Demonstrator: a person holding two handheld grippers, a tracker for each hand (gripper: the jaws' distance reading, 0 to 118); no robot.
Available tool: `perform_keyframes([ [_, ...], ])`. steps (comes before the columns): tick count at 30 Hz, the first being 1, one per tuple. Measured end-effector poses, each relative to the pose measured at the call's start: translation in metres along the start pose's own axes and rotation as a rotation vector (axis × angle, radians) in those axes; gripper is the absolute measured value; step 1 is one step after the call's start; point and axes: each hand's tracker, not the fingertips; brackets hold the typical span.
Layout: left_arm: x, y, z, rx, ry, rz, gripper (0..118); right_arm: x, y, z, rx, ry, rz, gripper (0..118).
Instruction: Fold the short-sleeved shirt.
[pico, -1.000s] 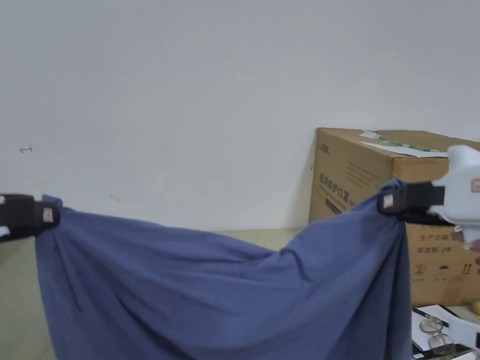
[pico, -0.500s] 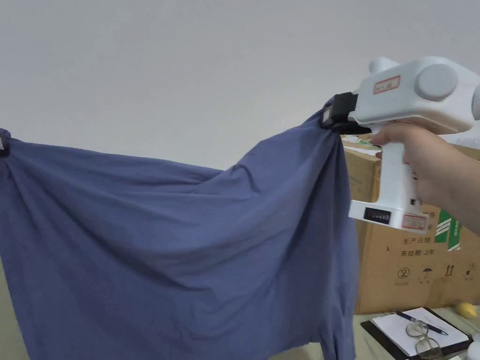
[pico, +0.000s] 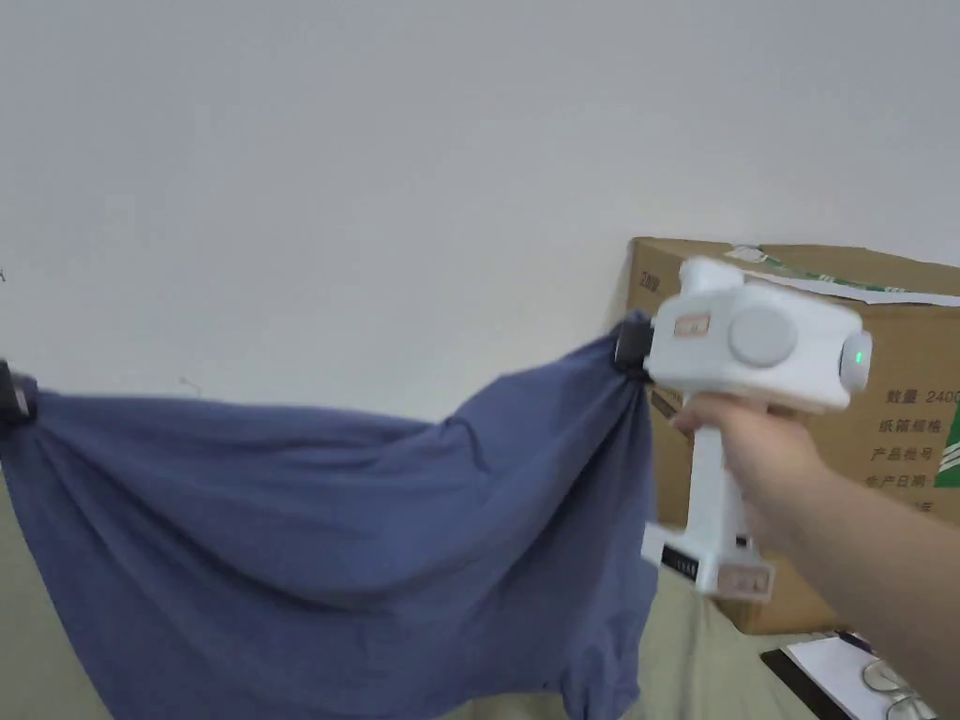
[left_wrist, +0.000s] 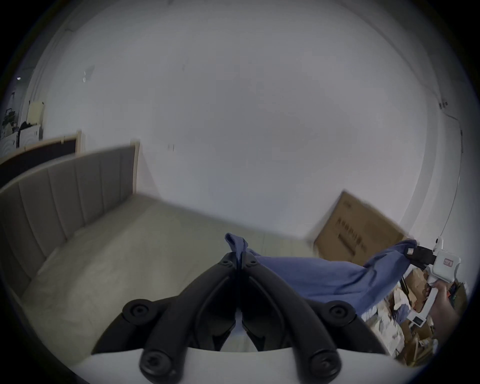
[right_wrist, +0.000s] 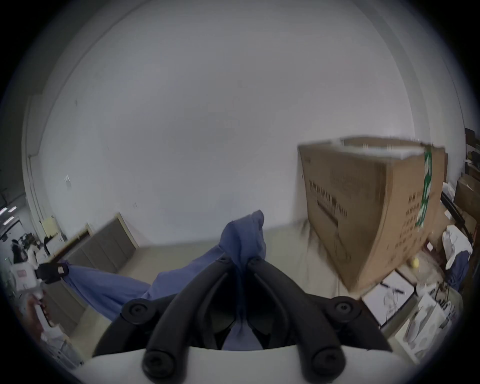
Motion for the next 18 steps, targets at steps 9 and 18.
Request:
perform_keyframes([
  [9, -0.056, -0.220, -0.020, -0.455, -0.009, 0.009, 1, 0.068, -0.248, -0.006, -0.520, -0.032, -0.017, 6],
  [18, -0.111, -0.279, 0.103, -0.382, -0.030, 0.100, 1, 0.106, -0.304, 0.121, -0.633, 0.068, -0.001, 6],
])
